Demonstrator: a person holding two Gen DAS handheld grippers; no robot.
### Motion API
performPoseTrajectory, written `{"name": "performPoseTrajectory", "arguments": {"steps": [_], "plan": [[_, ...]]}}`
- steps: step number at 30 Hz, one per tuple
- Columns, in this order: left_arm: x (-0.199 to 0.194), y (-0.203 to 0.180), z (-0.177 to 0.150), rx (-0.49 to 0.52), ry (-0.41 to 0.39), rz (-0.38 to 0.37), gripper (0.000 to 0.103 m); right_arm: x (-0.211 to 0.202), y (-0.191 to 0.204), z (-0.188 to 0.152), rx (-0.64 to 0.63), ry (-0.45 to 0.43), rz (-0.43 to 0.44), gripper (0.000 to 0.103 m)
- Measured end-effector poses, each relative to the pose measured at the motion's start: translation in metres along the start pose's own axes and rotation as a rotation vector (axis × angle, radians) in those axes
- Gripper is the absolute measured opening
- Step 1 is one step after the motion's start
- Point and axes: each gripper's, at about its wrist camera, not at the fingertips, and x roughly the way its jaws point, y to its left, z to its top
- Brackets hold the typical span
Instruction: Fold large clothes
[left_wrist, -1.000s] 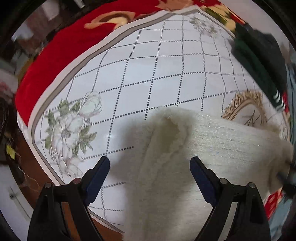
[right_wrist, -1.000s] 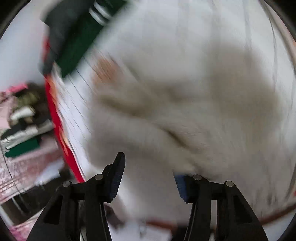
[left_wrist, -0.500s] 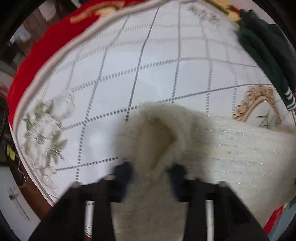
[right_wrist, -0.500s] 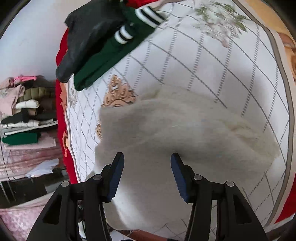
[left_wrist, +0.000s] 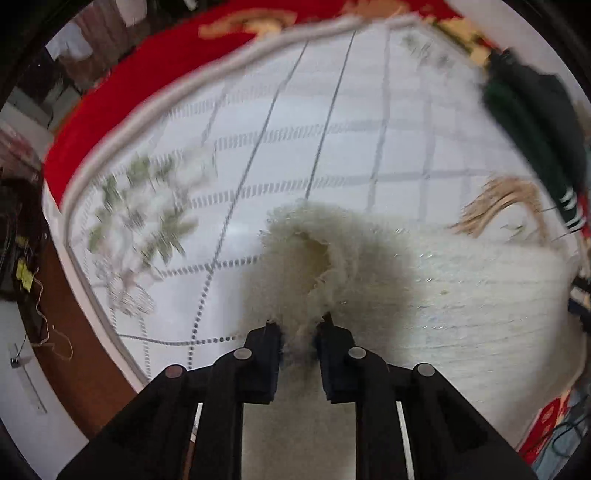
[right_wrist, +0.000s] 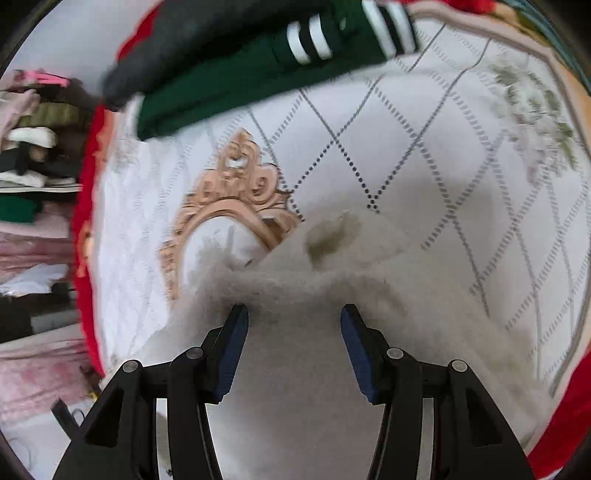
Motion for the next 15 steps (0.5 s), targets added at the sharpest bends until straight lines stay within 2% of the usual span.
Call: {"name": "performPoseTrajectory", "arguments": {"steps": [2, 4, 6, 8, 9, 11, 12, 13, 15], "plan": [[0.020, 0.000, -0.001, 0.014, 0.017, 0.006, 0.019, 0.025, 0.004, 0.011, -0.023, 0.035, -0.047, 0.055], [0.022, -0.003, 0.001, 0.026, 0.029, 0.004, 0.021, 0.044, 0.006, 0.019, -0.022, 0.064, -0.092, 0.055], [0.012, -0.002, 0.004, 0.018, 0.034, 0.000, 0.021, 0.040, 0.011, 0.024, -0.028, 0.075, -0.105, 0.055], [-0.007, -0.002, 0.004, 0.021, 0.009, 0.002, 0.027, 0.019, 0.010, 0.021, -0.024, 0.057, -0.072, 0.055], [-0.018, -0.002, 0.003, 0.028, -0.016, 0.010, 0.034, -0.002, 0.010, 0.015, -0.027, 0.030, -0.041, 0.055], [-0.041, -0.003, 0.001, 0.047, -0.077, 0.030, 0.055, -0.035, 0.010, 0.002, -0.049, -0.017, -0.012, 0.055], [-0.051, -0.004, 0.000, 0.051, -0.103, 0.035, 0.077, -0.048, 0.012, -0.006, -0.061, -0.032, -0.001, 0.055], [-0.061, -0.006, -0.002, 0.051, -0.125, 0.038, 0.088, -0.059, 0.014, -0.014, -0.076, -0.041, 0.013, 0.055], [-0.074, -0.017, -0.005, 0.047, -0.141, 0.026, 0.088, -0.069, 0.021, -0.035, -0.118, -0.012, 0.049, 0.055]]}}
